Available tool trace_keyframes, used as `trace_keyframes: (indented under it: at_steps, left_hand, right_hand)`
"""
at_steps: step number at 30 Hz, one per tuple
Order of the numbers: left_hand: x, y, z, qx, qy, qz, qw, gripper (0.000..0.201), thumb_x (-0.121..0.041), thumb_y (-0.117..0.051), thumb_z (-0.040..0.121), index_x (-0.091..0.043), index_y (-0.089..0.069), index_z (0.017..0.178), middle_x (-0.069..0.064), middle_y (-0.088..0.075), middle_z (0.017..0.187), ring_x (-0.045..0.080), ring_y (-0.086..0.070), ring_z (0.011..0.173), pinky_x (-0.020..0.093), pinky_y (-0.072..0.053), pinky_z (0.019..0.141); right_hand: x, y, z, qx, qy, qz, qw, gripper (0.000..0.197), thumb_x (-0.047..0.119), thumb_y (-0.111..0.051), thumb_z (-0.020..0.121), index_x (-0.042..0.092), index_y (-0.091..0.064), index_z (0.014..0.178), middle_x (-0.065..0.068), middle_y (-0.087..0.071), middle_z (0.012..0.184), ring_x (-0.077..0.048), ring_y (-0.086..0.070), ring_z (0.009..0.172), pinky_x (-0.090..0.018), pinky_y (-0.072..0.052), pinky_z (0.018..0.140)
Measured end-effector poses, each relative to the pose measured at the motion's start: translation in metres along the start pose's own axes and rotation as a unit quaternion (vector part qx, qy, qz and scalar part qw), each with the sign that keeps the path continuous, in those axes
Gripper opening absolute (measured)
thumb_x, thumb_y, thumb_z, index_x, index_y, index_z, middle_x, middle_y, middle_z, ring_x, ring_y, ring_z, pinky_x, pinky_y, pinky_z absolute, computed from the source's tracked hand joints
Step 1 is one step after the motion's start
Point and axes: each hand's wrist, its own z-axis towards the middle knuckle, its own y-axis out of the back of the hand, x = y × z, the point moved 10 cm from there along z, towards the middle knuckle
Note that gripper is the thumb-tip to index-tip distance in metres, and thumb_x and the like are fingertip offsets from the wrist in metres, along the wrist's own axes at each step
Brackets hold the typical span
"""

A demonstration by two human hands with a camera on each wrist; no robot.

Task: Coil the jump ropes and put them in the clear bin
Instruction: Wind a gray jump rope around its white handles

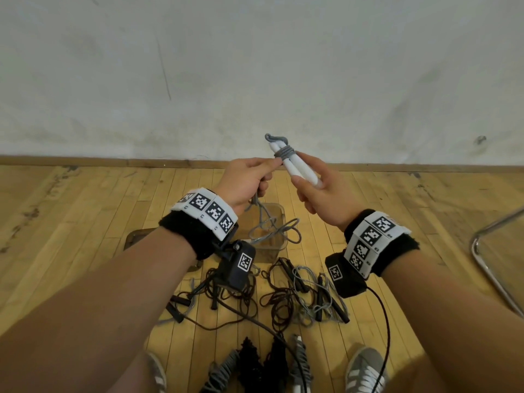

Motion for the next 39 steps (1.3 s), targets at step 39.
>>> trace_keyframes:
  at_steps: [39]
  left_hand:
    - [-0.003,-0.001,-0.011,-0.019,-0.023,0.006,1.0,0.031,-0.024,-0.069,0.097,-0.005,-0.07,0.073,0.0,-0.057,0.063,0.012,-0.048,0.054,0.03,-0.044,0.059]
  right_hand:
    - [-0.008,-0.053,-0.025,0.09,-0.146,0.227,0.959,0.038,0.022,-0.062,0.101,0.023,-0.054,0.137,-0.014,-0.072,0.102,-0.024,-0.072,0.08,-0.041,-0.06,0.074]
